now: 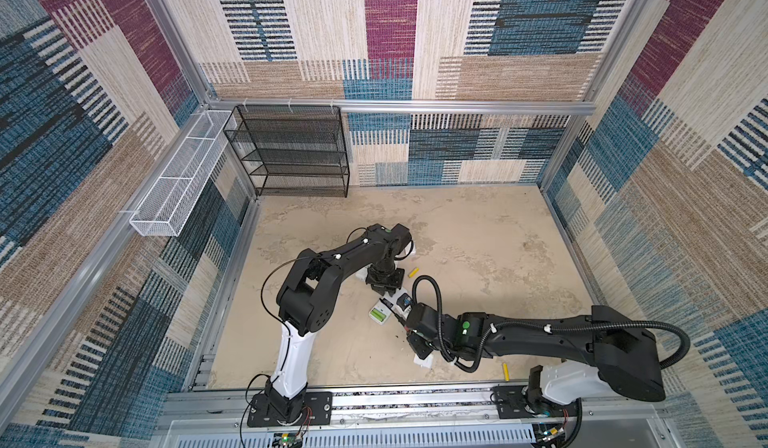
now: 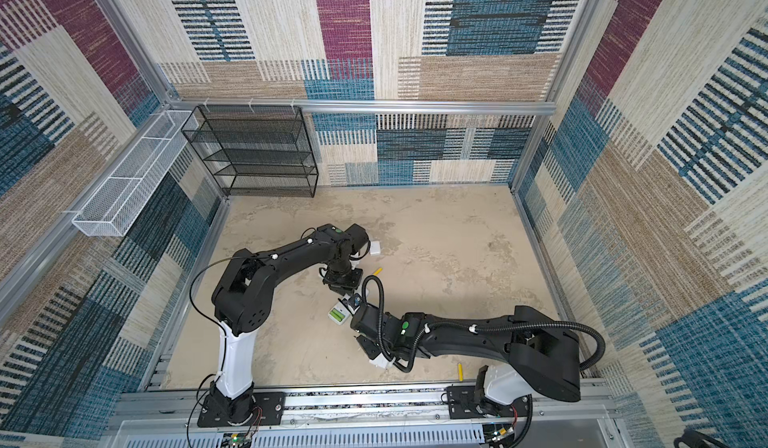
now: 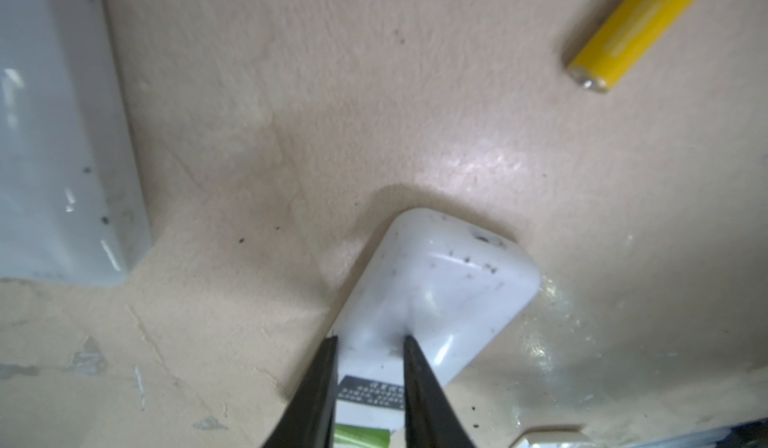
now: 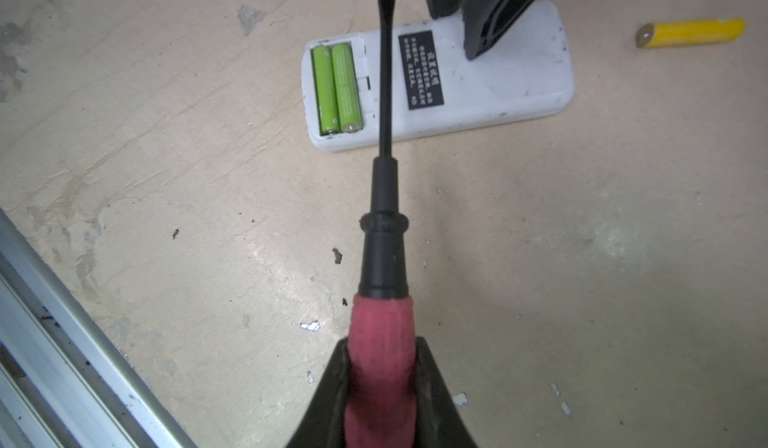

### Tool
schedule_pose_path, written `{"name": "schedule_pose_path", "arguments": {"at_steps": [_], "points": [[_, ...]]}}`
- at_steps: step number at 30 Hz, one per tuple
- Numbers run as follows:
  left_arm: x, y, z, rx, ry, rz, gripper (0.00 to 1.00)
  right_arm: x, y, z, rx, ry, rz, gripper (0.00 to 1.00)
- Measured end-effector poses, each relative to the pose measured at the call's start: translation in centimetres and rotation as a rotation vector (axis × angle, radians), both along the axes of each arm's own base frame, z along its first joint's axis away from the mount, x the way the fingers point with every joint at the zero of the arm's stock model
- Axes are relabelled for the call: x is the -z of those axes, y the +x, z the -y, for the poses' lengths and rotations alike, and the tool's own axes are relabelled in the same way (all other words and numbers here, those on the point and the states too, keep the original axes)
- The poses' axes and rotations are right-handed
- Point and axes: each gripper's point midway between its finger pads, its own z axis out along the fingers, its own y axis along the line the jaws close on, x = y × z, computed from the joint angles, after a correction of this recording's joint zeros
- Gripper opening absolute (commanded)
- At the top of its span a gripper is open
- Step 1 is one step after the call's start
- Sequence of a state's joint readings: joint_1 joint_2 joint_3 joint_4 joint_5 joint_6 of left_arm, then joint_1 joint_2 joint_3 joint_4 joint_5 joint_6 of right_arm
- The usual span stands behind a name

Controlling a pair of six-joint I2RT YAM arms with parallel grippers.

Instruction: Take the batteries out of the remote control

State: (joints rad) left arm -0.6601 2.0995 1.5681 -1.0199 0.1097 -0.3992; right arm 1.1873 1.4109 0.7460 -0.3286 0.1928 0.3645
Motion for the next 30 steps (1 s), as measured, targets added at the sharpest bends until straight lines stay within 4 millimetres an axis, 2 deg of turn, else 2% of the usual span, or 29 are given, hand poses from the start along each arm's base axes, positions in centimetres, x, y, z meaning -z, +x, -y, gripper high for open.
{"name": "schedule_pose_path", "arguments": {"at_steps": [9, 16, 21, 30], "points": [[-0.2, 0.2, -0.1, -0.019, 0.001, -0.001, 0.27, -0.8, -2.2, -1.1, -0.083, 0.030, -0.100, 0.00], [-0.5, 0.4, -0.1, -0.022, 0.008, 0.001, 0.27, -1.1, -3.8, -0.4, -0.044, 0.007, -0.219, 0.00], [-0.8, 0.7, -0.1, -0.024, 0.016, 0.013, 0.27, -0.5, -4.9, 0.0, -0.017, -0.019, -0.307, 0.00], [-0.9, 1.2, -0.6, -0.030, 0.043, 0.040, 0.27, -0.2, -5.2, -0.4, 0.036, -0.048, -0.369, 0.00]]}}
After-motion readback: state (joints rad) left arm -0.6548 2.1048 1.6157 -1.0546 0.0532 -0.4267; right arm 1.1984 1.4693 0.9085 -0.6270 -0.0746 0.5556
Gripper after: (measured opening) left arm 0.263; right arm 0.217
